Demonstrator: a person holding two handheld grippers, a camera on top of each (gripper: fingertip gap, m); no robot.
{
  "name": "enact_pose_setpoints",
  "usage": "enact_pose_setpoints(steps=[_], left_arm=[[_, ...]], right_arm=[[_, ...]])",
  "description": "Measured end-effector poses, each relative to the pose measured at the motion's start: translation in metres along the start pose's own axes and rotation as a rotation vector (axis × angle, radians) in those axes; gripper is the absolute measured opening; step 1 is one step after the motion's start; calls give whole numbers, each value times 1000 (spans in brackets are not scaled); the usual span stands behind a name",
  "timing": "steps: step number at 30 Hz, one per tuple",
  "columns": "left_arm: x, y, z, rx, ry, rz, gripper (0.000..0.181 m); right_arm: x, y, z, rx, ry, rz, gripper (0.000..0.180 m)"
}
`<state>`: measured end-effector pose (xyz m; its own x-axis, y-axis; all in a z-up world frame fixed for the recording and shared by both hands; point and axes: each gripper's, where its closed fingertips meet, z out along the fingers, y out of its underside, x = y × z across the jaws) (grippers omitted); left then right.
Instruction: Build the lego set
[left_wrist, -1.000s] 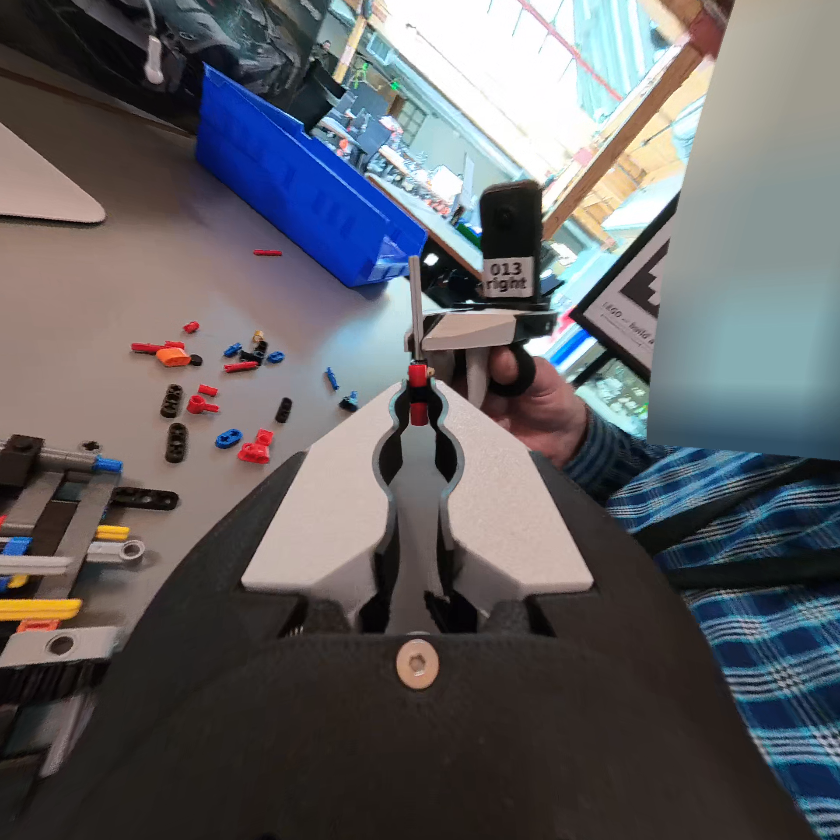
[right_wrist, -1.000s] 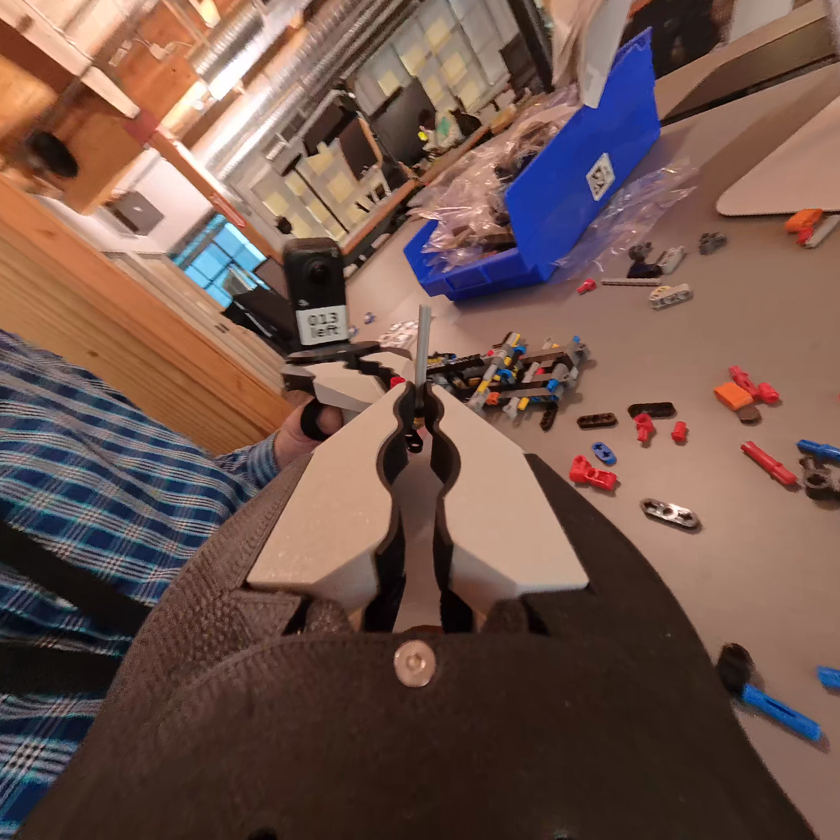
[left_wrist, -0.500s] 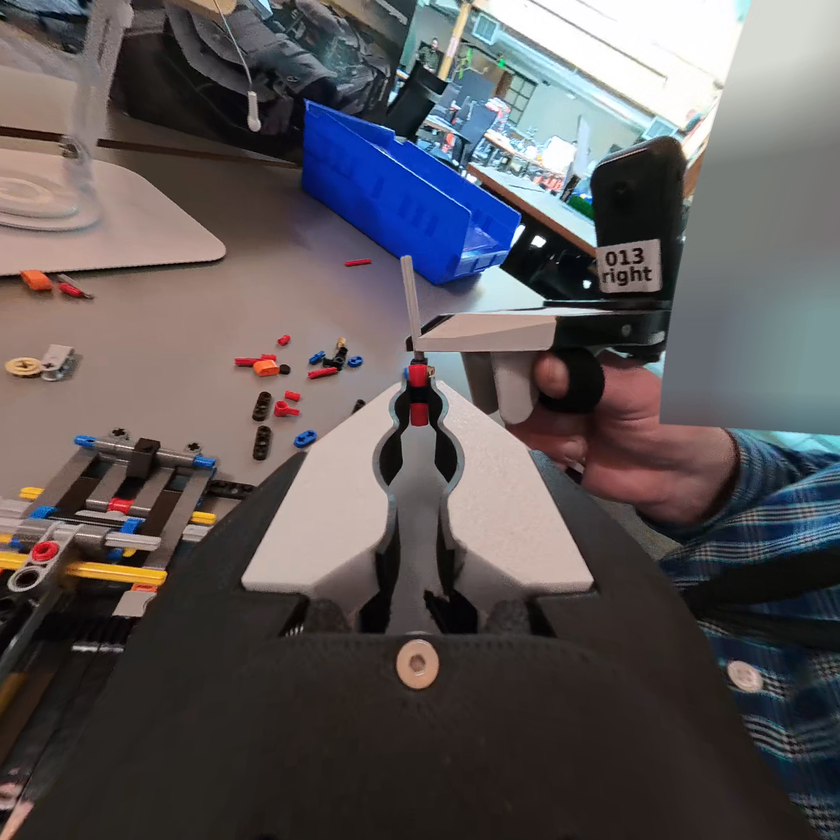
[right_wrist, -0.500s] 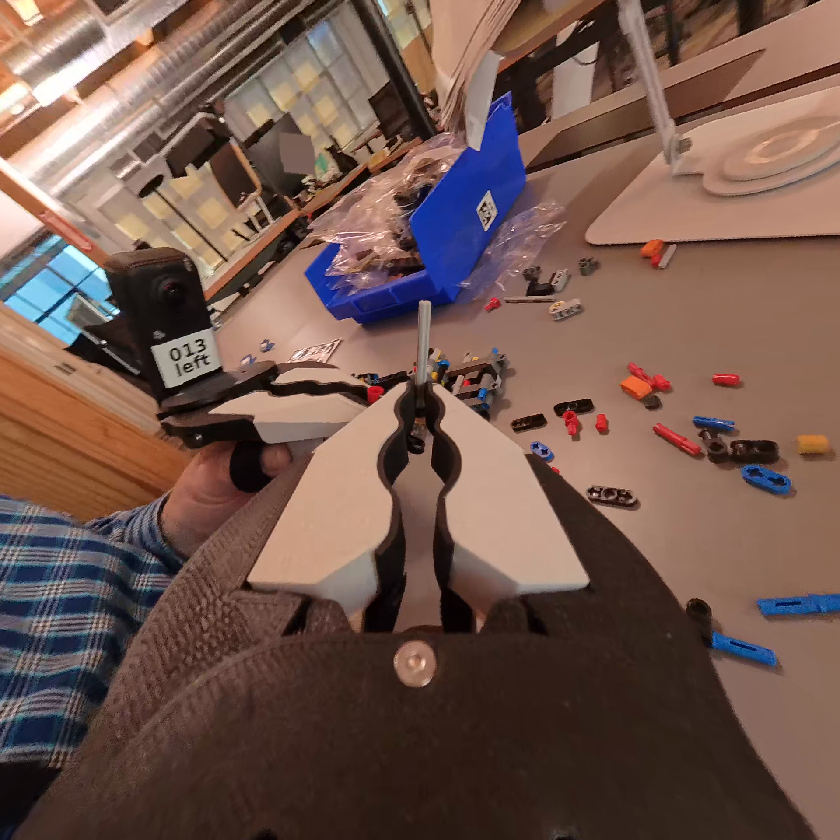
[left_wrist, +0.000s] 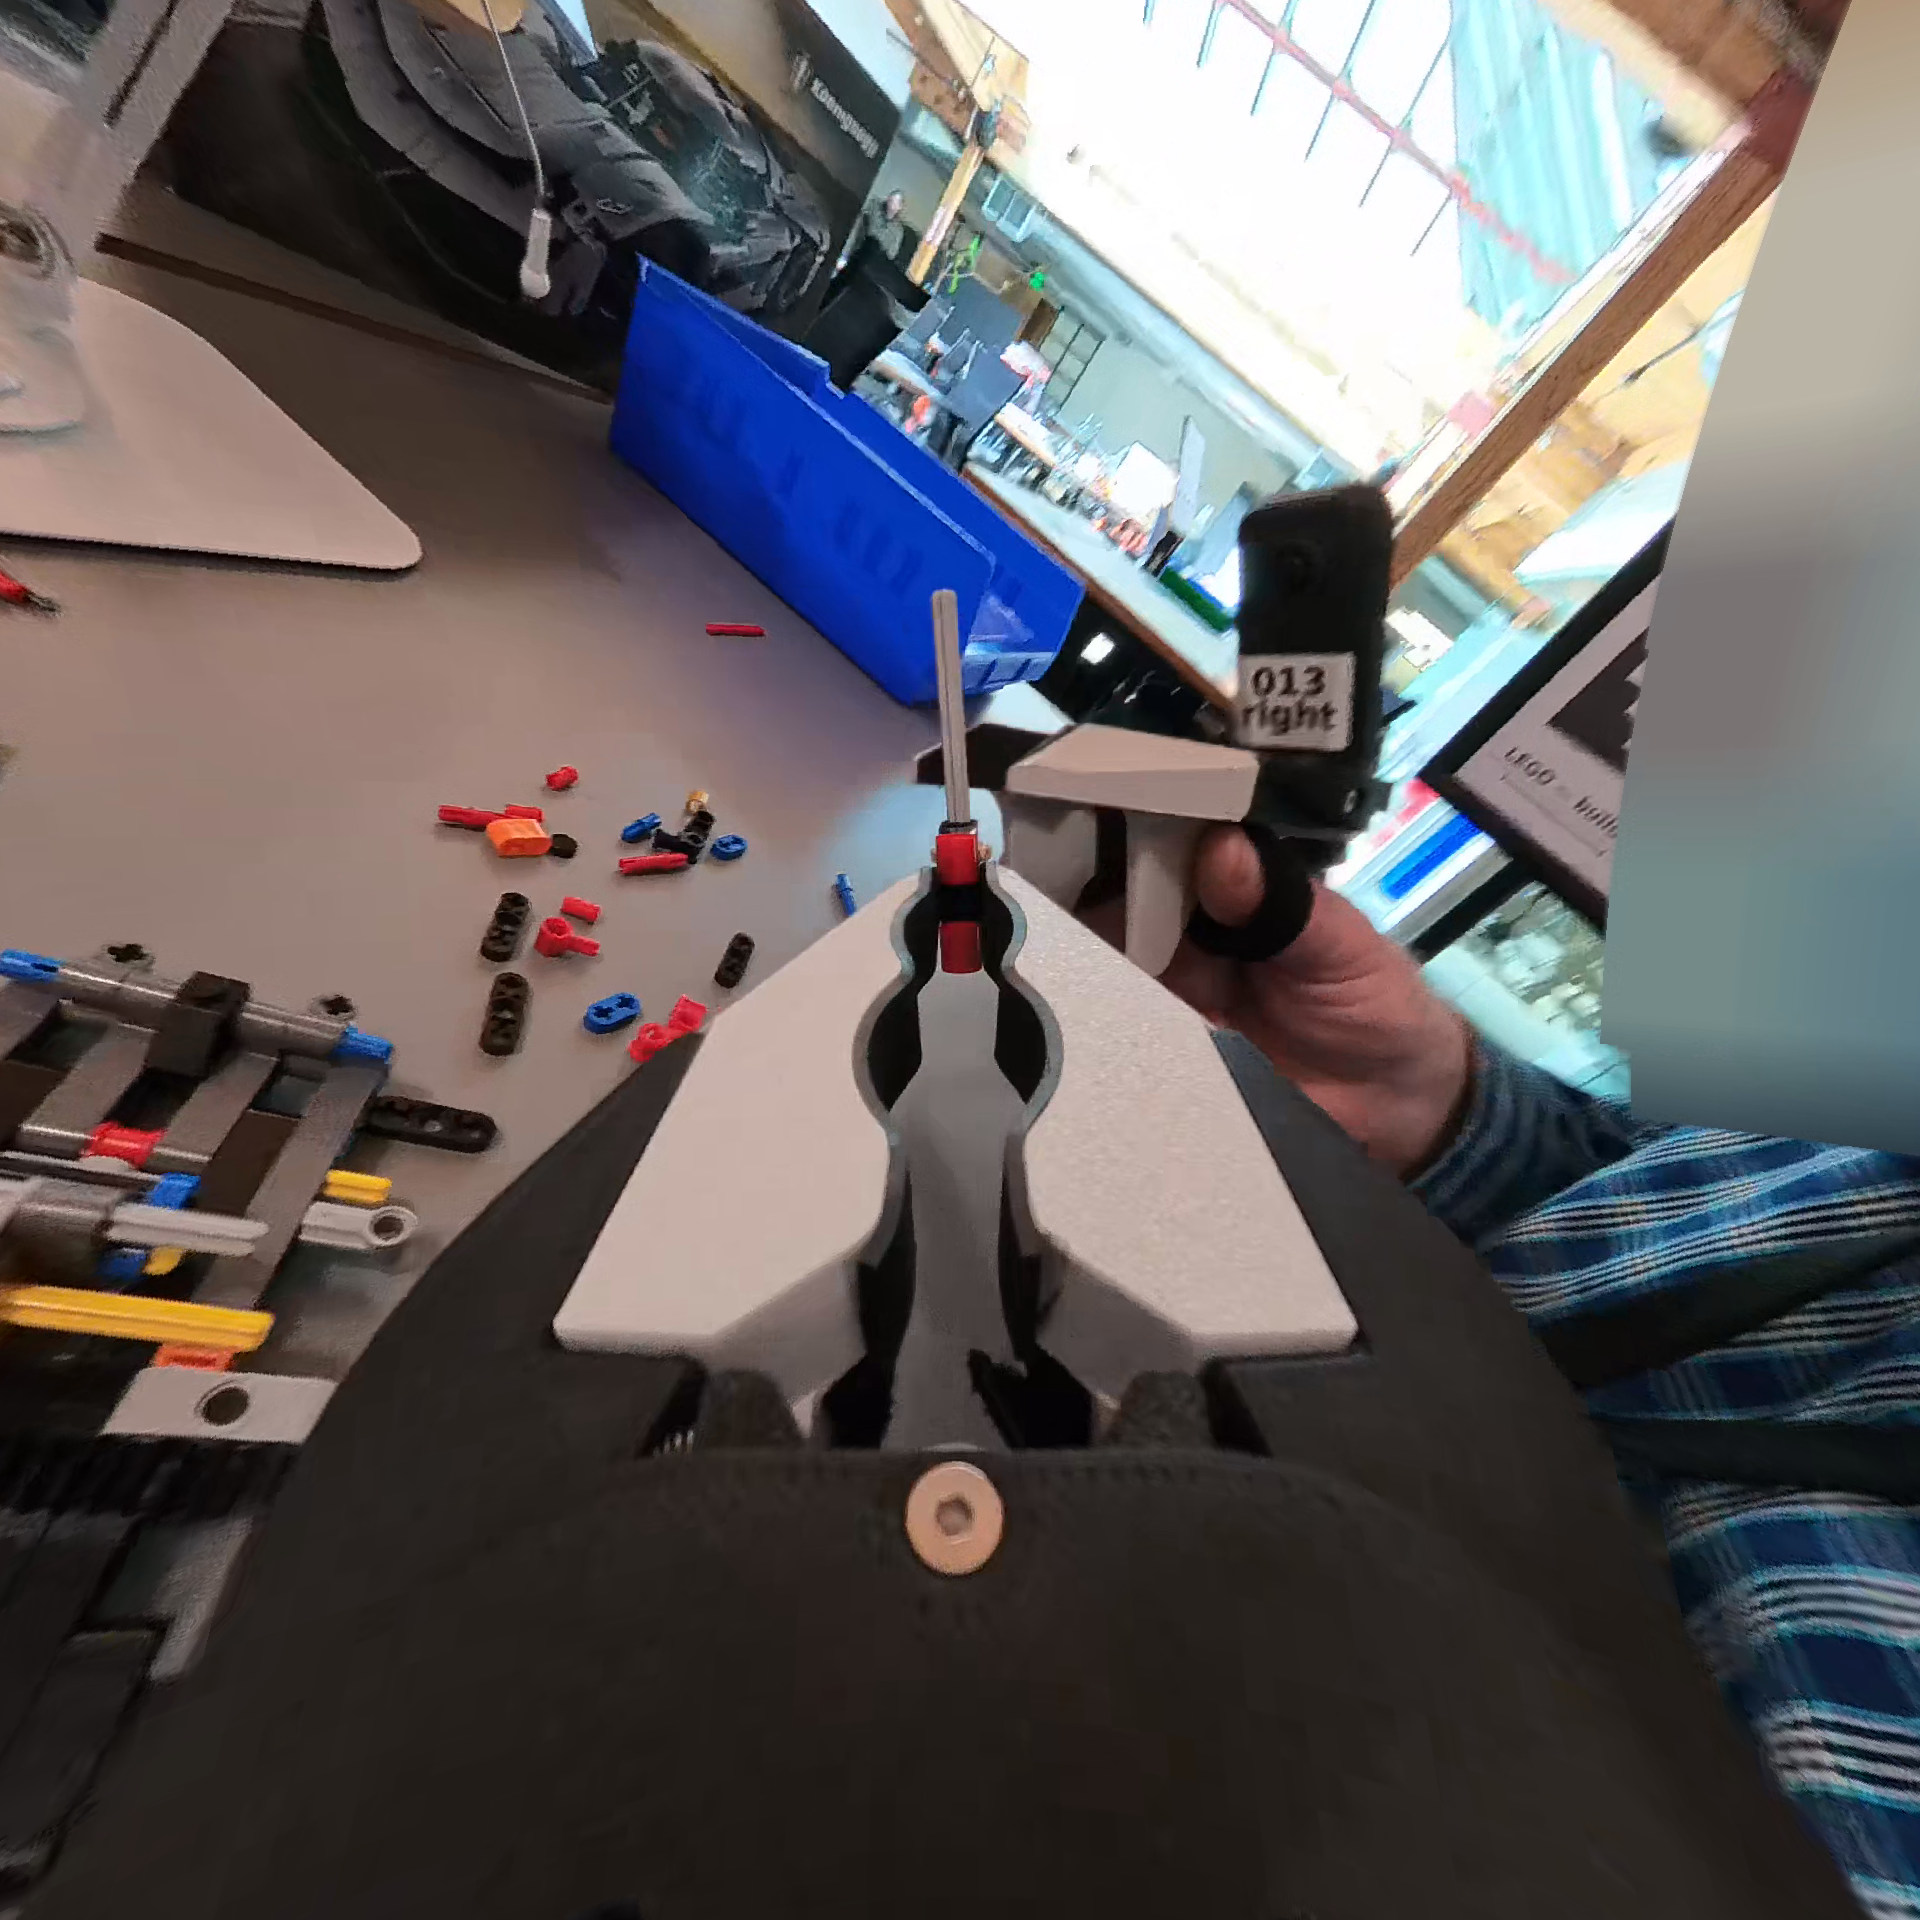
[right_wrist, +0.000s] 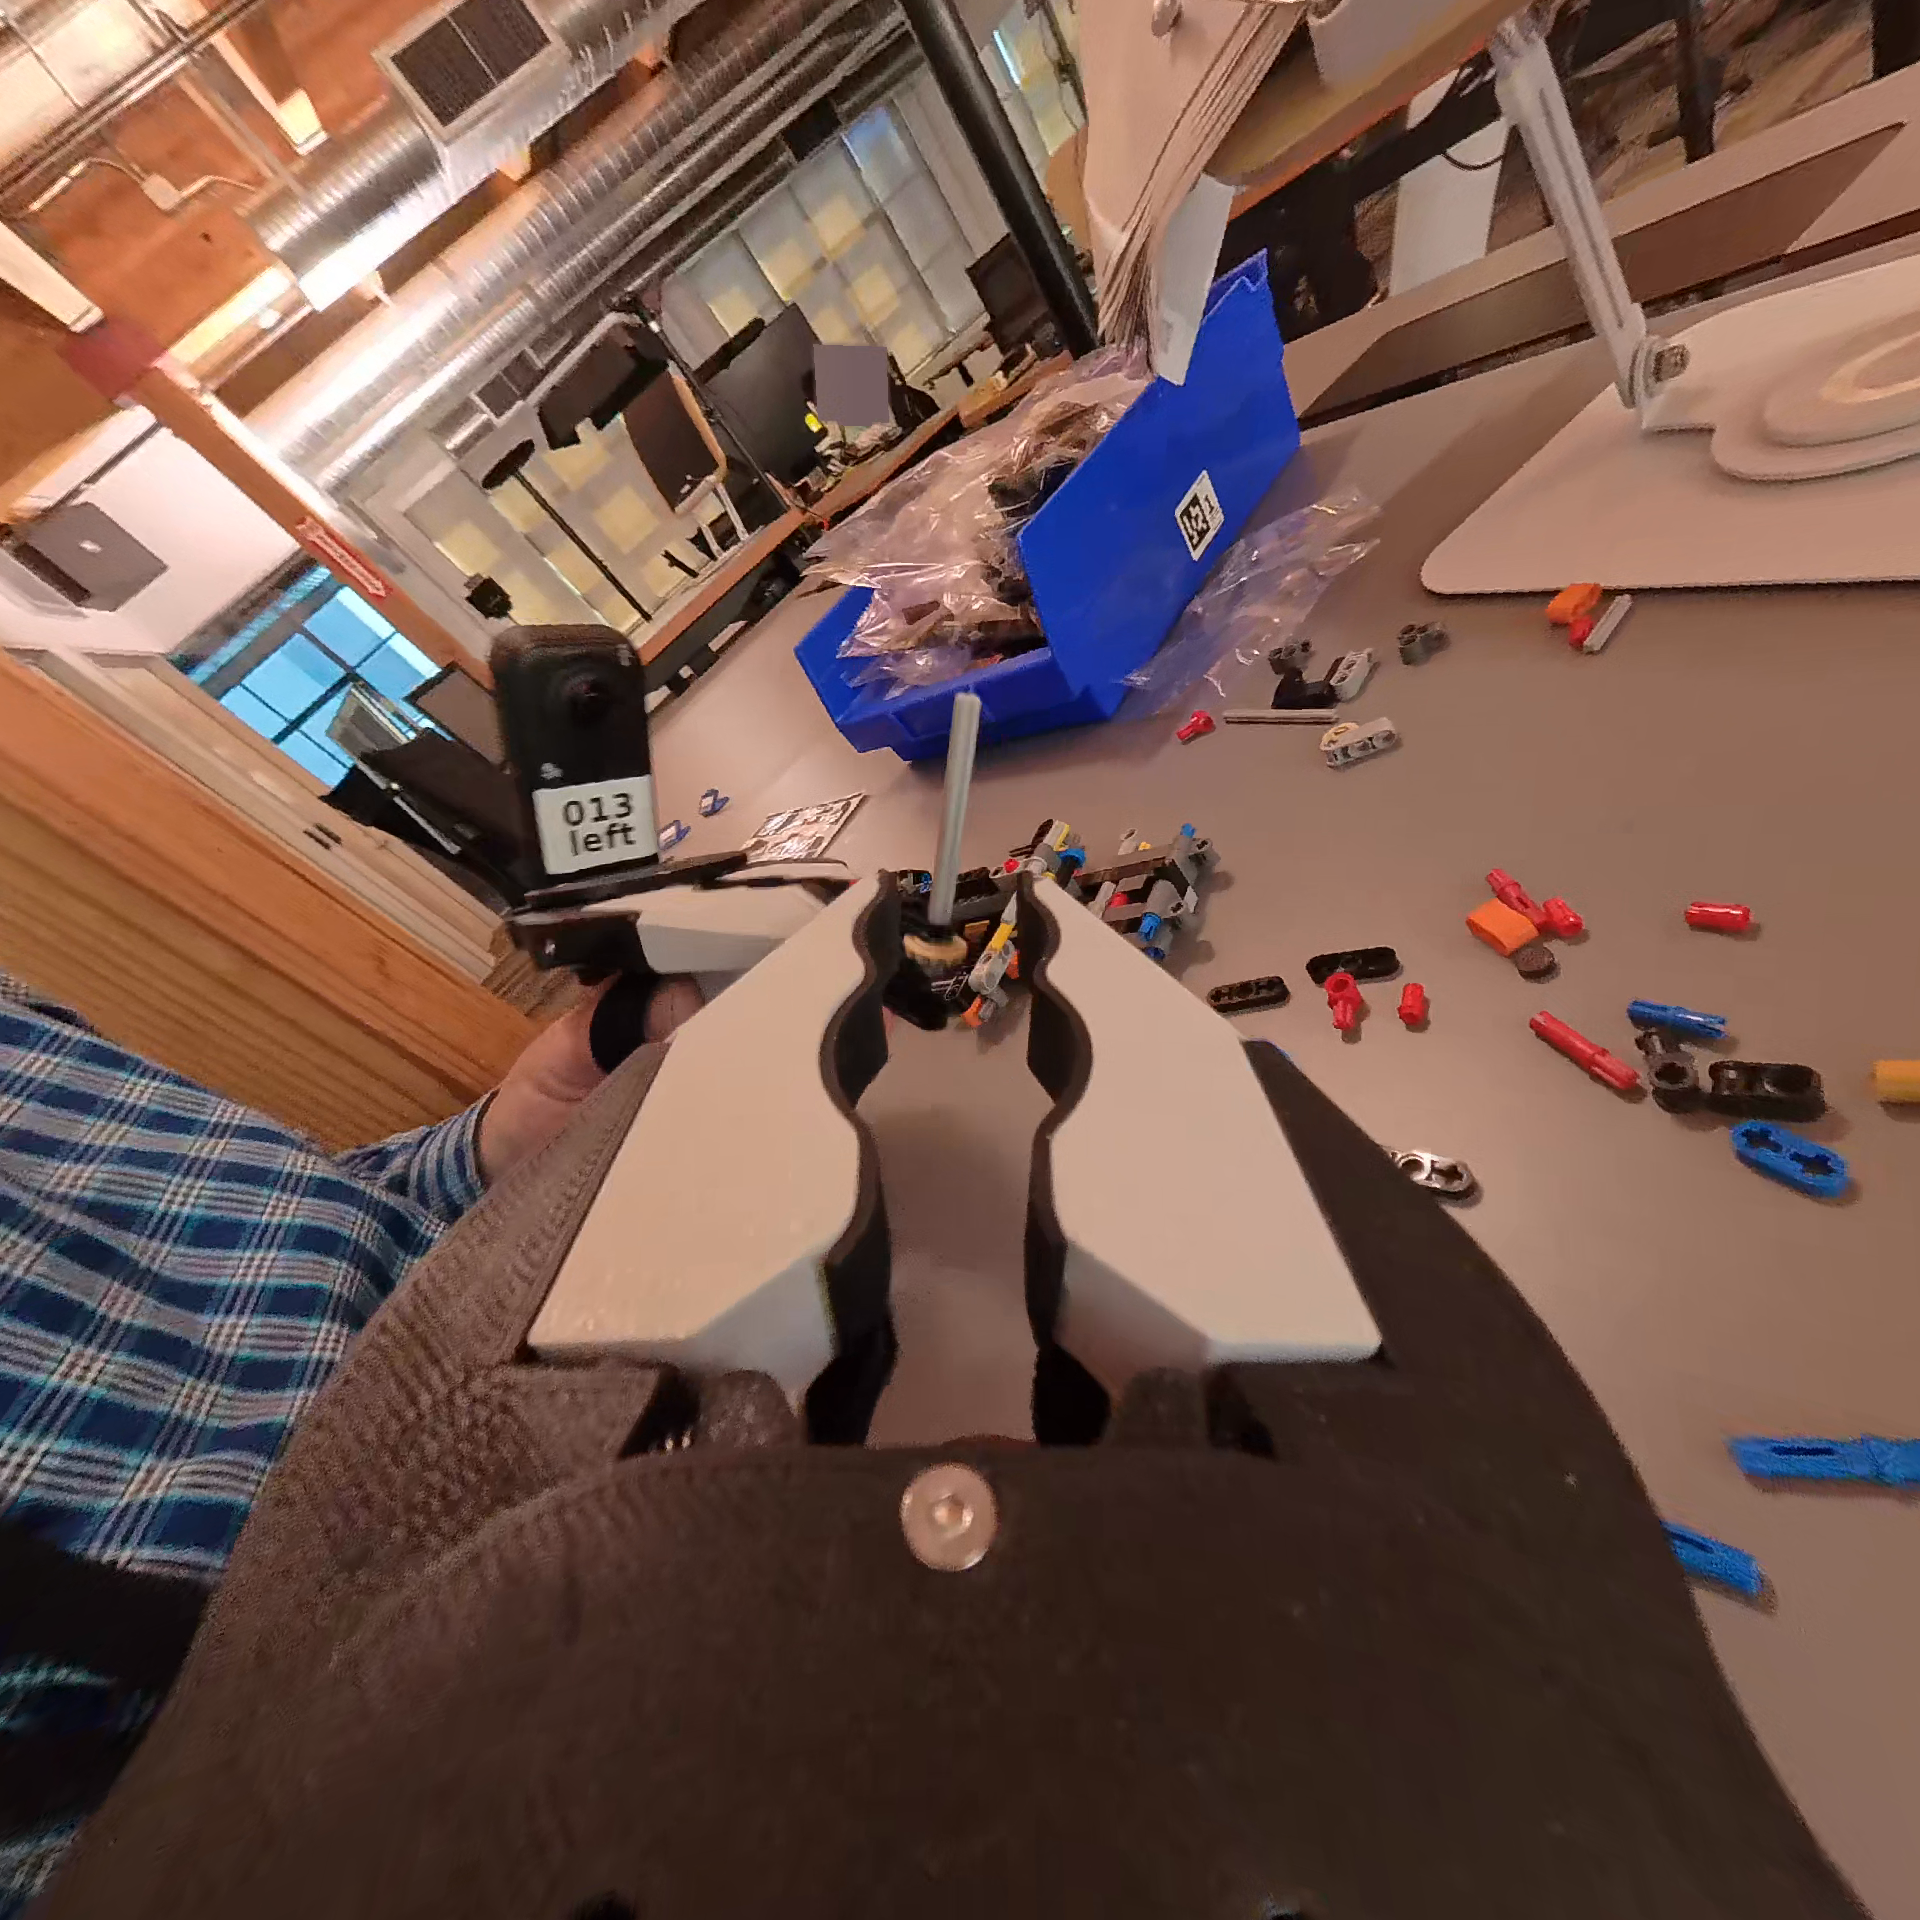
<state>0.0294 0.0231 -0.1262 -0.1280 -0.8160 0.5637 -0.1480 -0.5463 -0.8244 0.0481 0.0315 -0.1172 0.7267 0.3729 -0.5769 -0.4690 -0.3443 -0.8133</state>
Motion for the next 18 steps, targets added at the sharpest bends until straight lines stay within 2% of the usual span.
enact_pose_setpoints(steps=[6,8,11,12,15,18], left_arm=[[4,-9,-2,77,156,-266,4],[5,-12,-2,97,193,-353,4],[10,-12,0,88,244,-427,4],[11,-12,0,88,255,-450,4],[10,-12,0,103,270,-511,4],[11,-13,0,112,281,-545,5]], right_arm=[[-14,10,-8,-66,-126,-5,24],[-14,17,-7,-112,-95,-113,31],[-12,22,-7,-160,-30,-321,32],[-12,24,-7,-178,-24,-364,30],[-21,22,-7,-178,-50,-430,7],[-21,20,-8,-171,-1,-550,5]])
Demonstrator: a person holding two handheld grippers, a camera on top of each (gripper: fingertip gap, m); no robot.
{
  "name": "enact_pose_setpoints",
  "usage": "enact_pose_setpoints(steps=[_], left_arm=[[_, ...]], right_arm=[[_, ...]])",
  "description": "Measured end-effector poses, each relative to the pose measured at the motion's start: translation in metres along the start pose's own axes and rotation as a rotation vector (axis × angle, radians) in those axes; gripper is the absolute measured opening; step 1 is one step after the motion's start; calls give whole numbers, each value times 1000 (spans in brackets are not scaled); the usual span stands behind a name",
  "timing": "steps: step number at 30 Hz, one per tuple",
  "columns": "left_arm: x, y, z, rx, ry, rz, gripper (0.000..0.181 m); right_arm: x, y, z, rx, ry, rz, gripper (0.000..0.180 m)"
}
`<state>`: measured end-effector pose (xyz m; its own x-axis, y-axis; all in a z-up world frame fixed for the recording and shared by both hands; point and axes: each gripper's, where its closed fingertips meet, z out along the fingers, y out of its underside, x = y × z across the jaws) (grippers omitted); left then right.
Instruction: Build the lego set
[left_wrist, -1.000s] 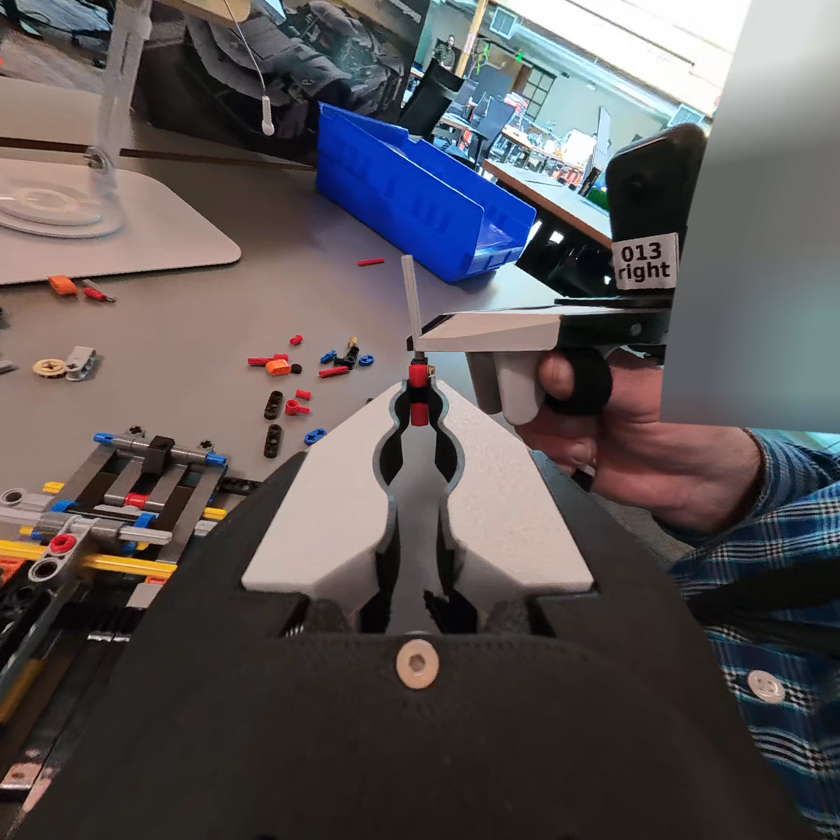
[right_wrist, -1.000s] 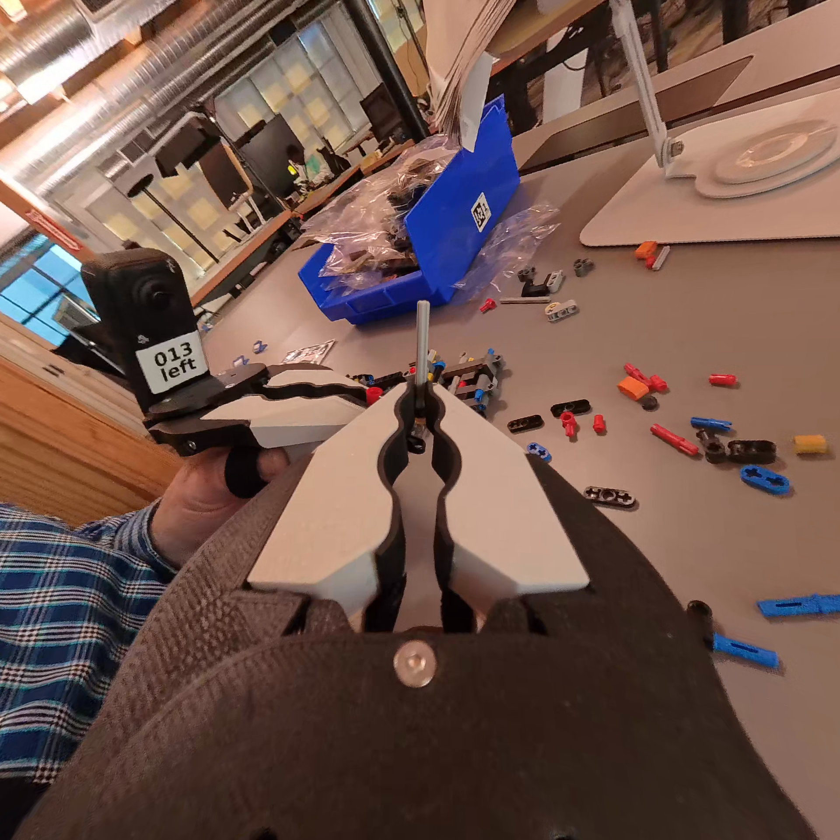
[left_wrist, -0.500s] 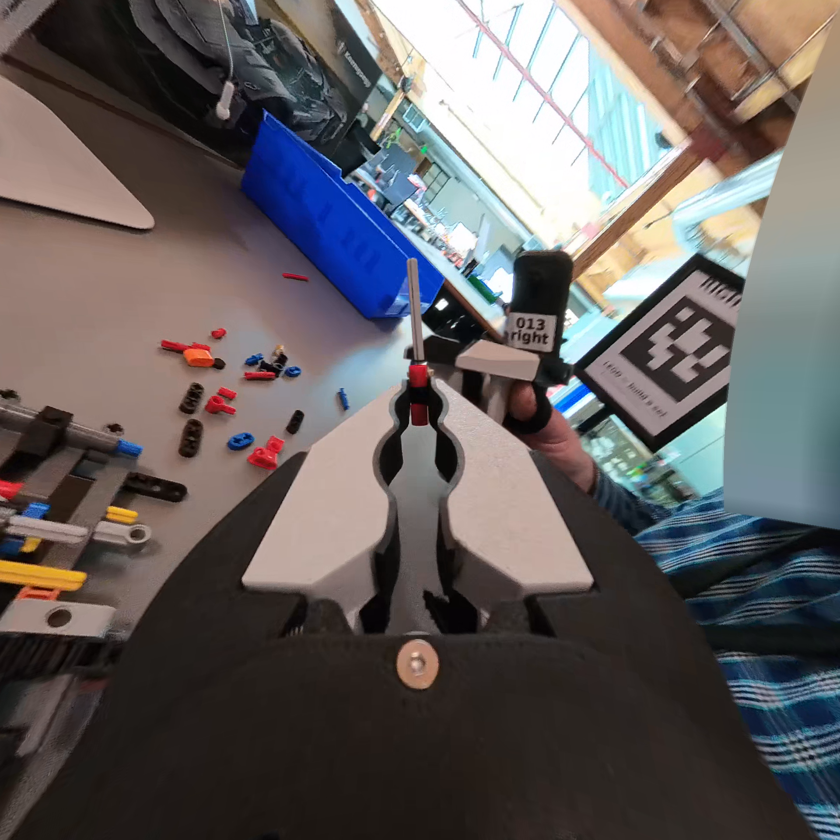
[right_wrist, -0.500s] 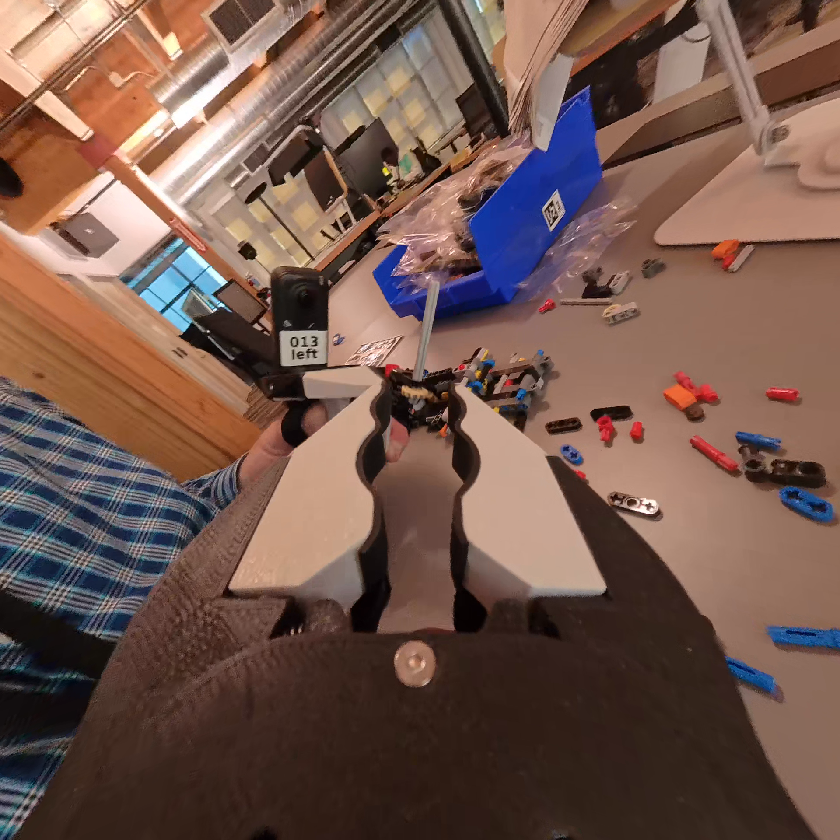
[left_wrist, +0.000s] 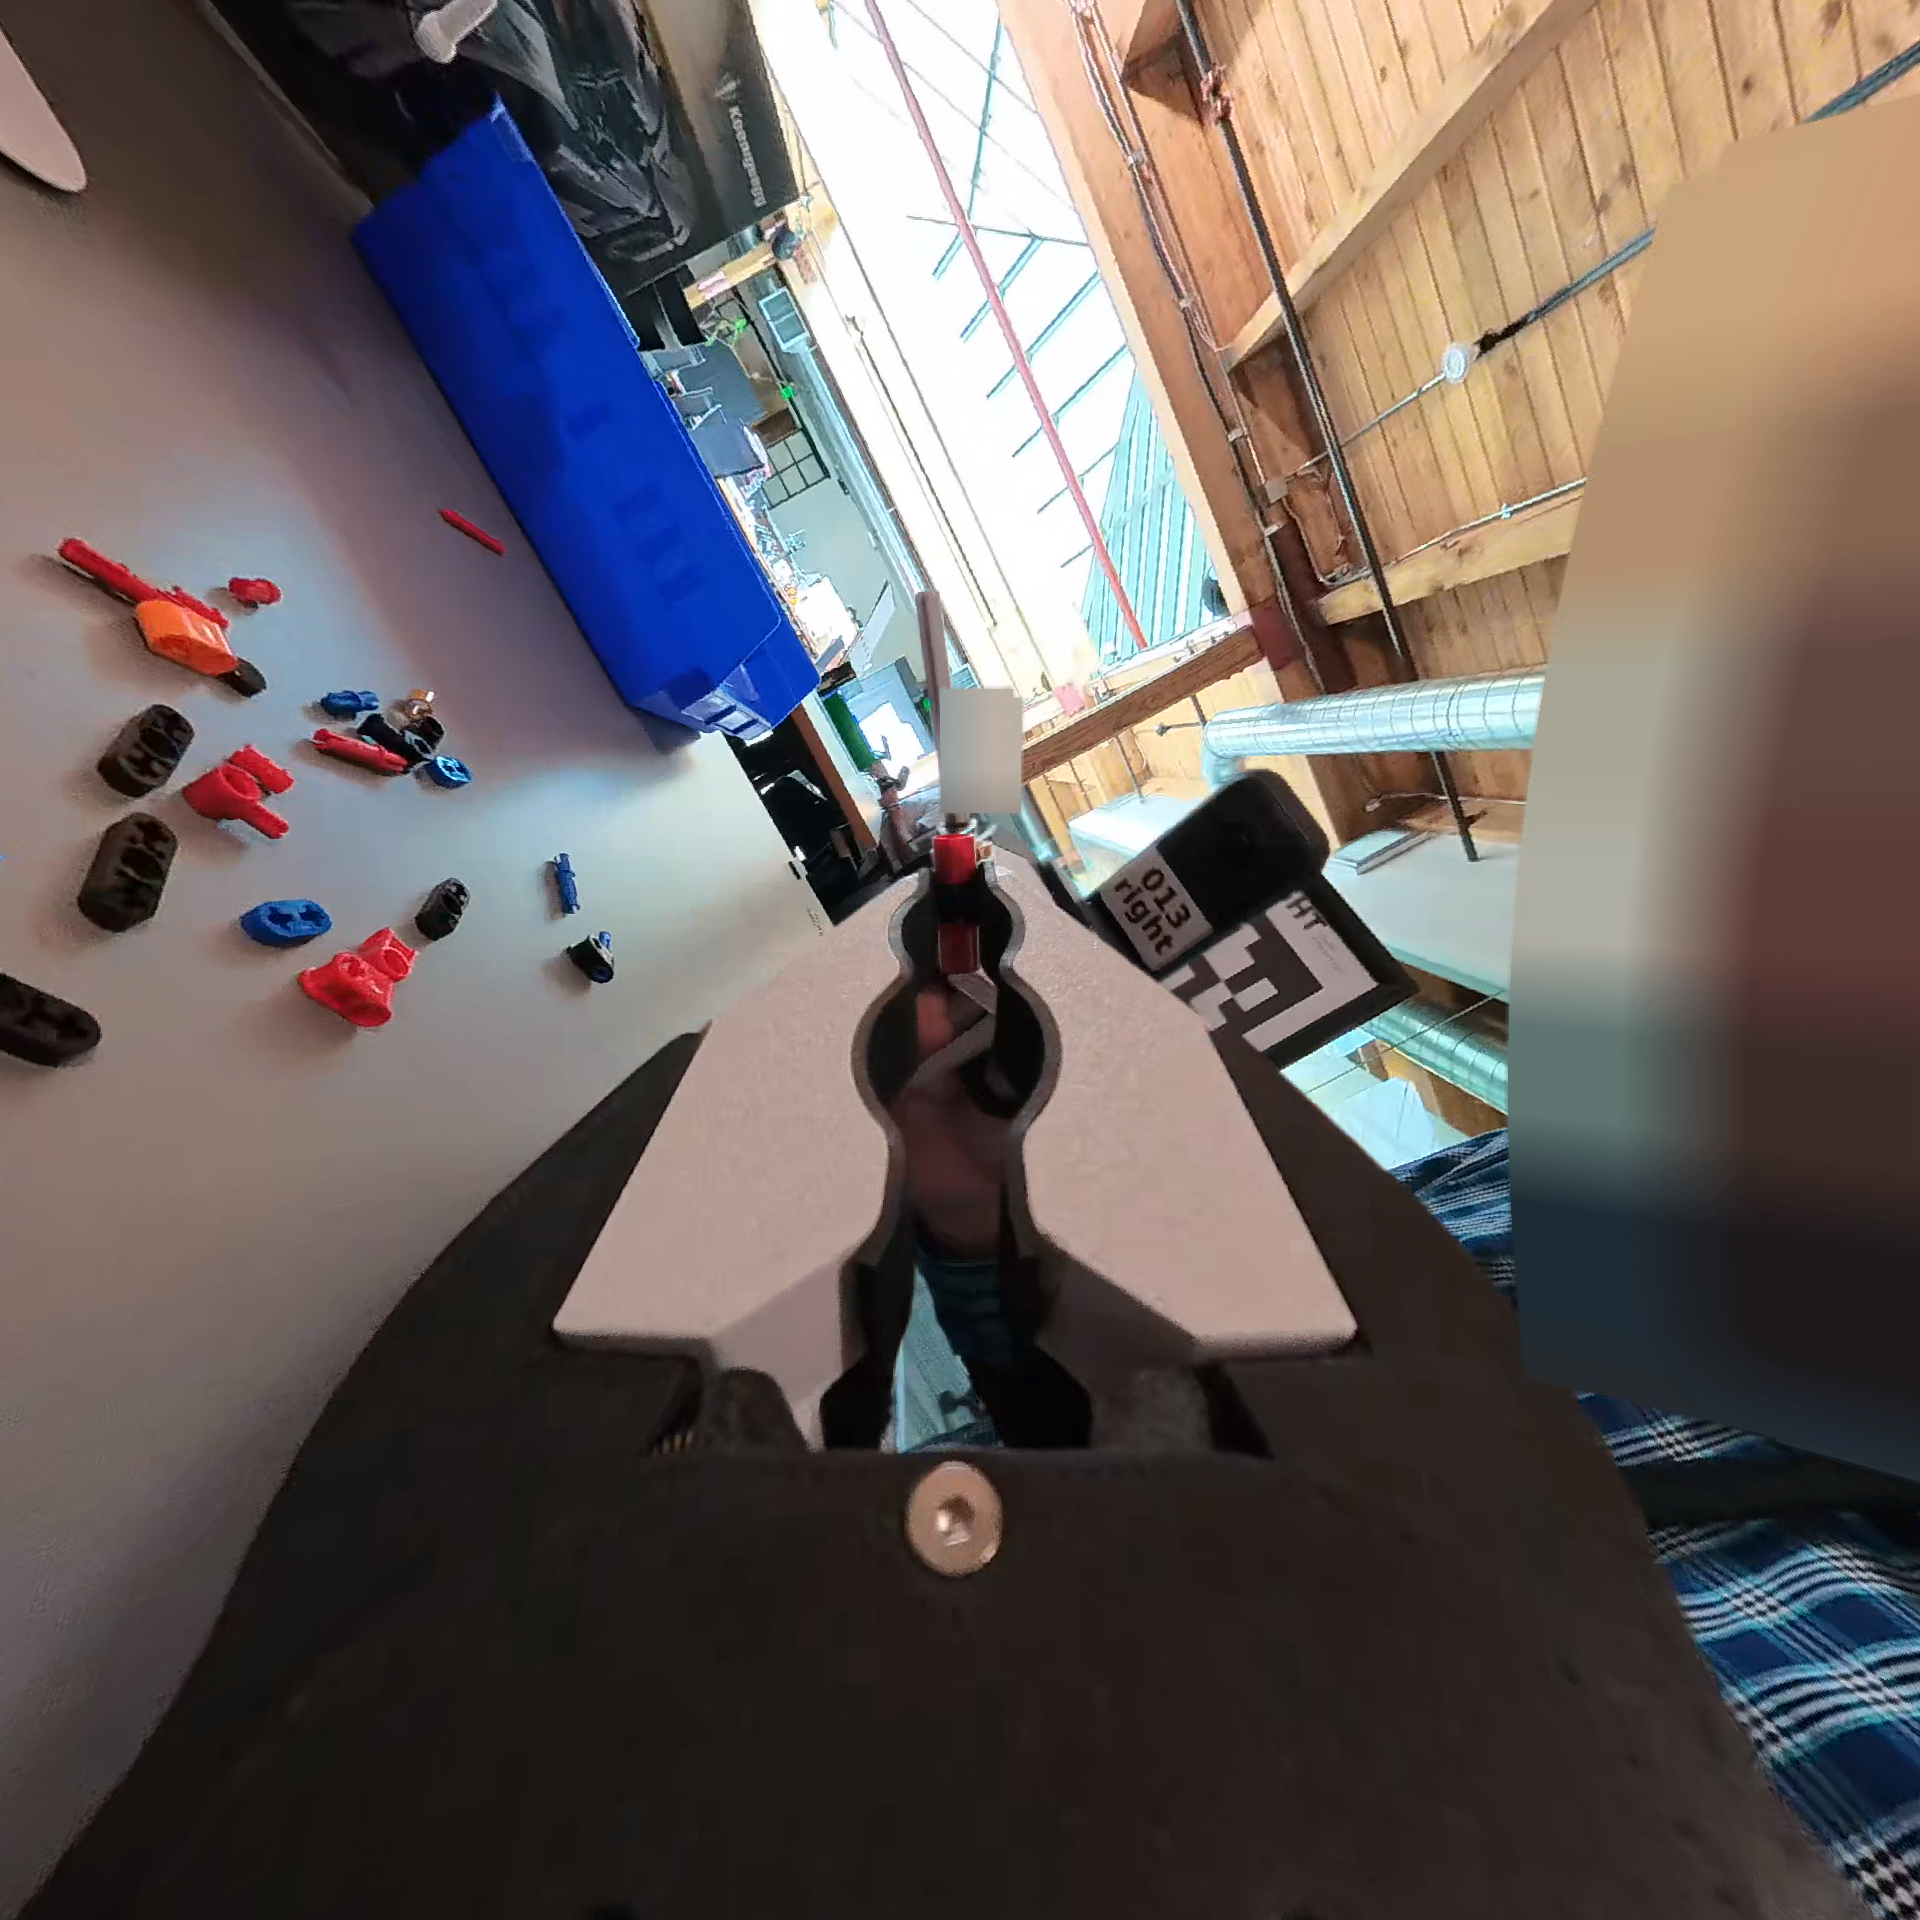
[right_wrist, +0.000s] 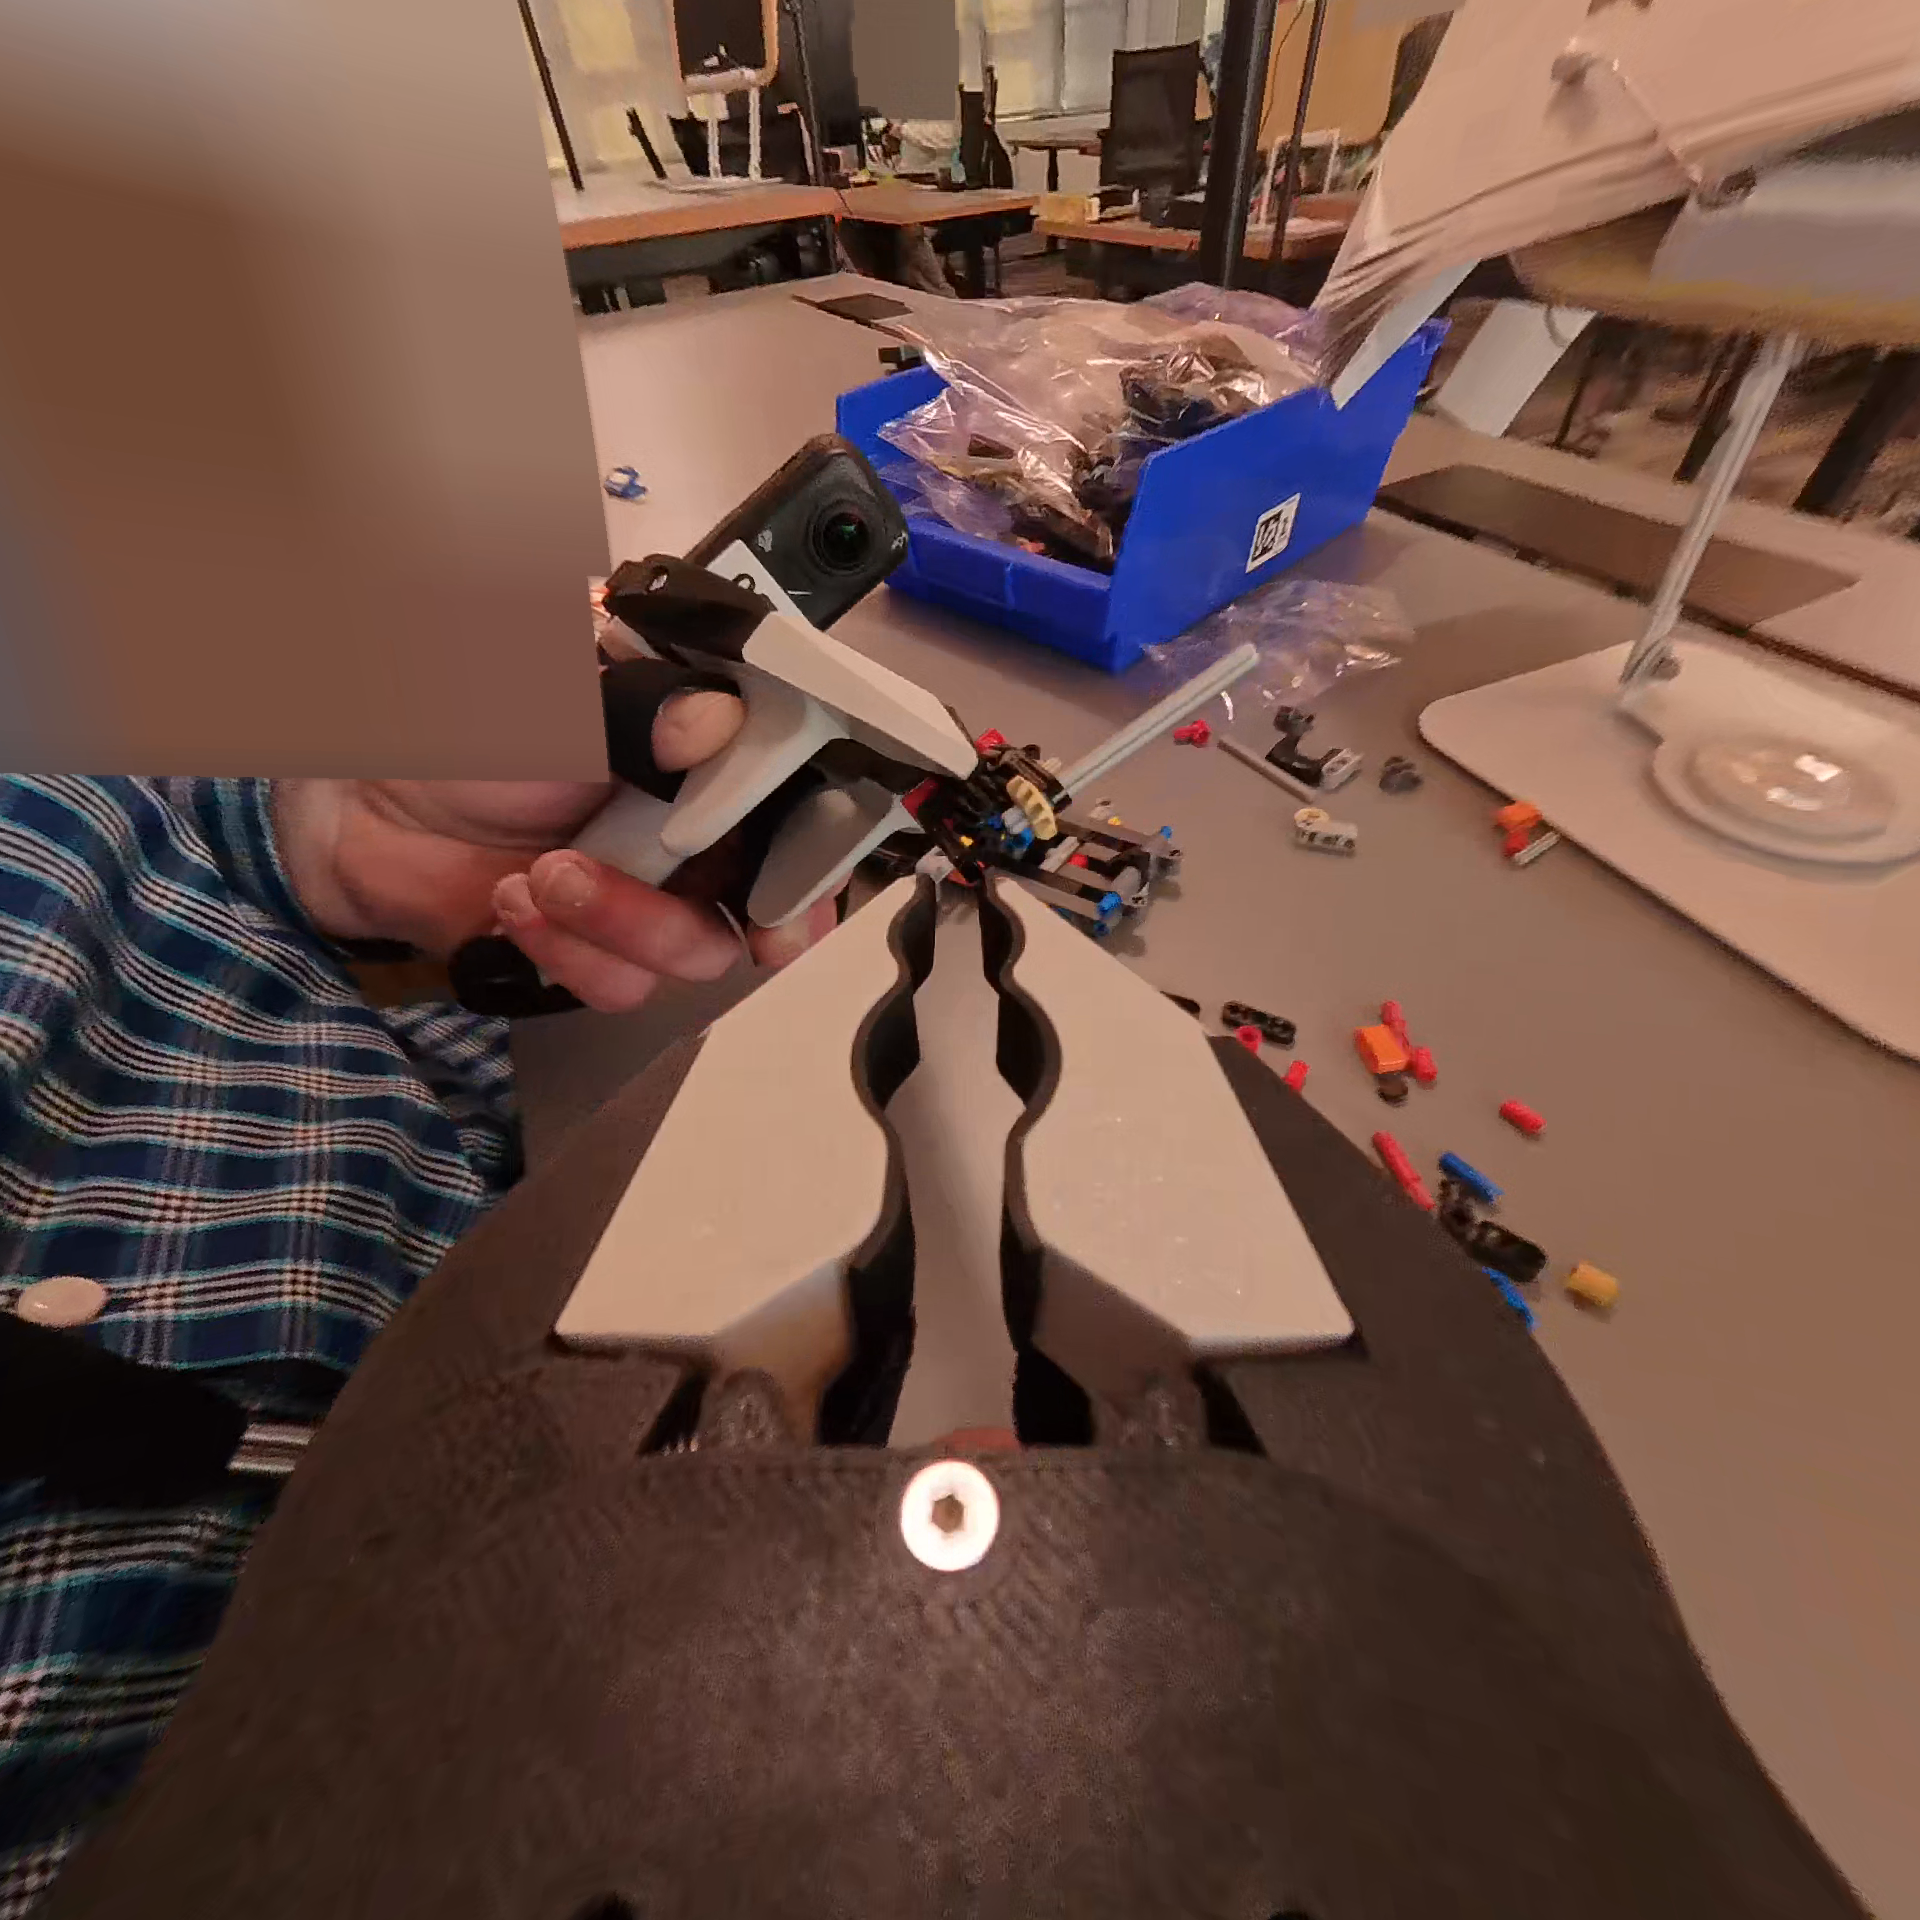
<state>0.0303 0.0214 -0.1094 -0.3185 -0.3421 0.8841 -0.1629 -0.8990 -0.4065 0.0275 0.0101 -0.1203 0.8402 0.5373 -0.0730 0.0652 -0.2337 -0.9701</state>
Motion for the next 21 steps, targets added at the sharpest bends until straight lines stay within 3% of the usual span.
enact_pose_setpoints(steps=[8,14,21], left_arm=[[-2,6,2,-27,-3,-42,4],[0,7,3,-35,5,-27,7],[8,7,-2,-122,-74,369,39]], right_arm=[[-2,0,-3,-46,19,-193,2],[-5,-1,-6,-24,-47,-148,0],[-8,-7,-16,24,-204,53,0]])
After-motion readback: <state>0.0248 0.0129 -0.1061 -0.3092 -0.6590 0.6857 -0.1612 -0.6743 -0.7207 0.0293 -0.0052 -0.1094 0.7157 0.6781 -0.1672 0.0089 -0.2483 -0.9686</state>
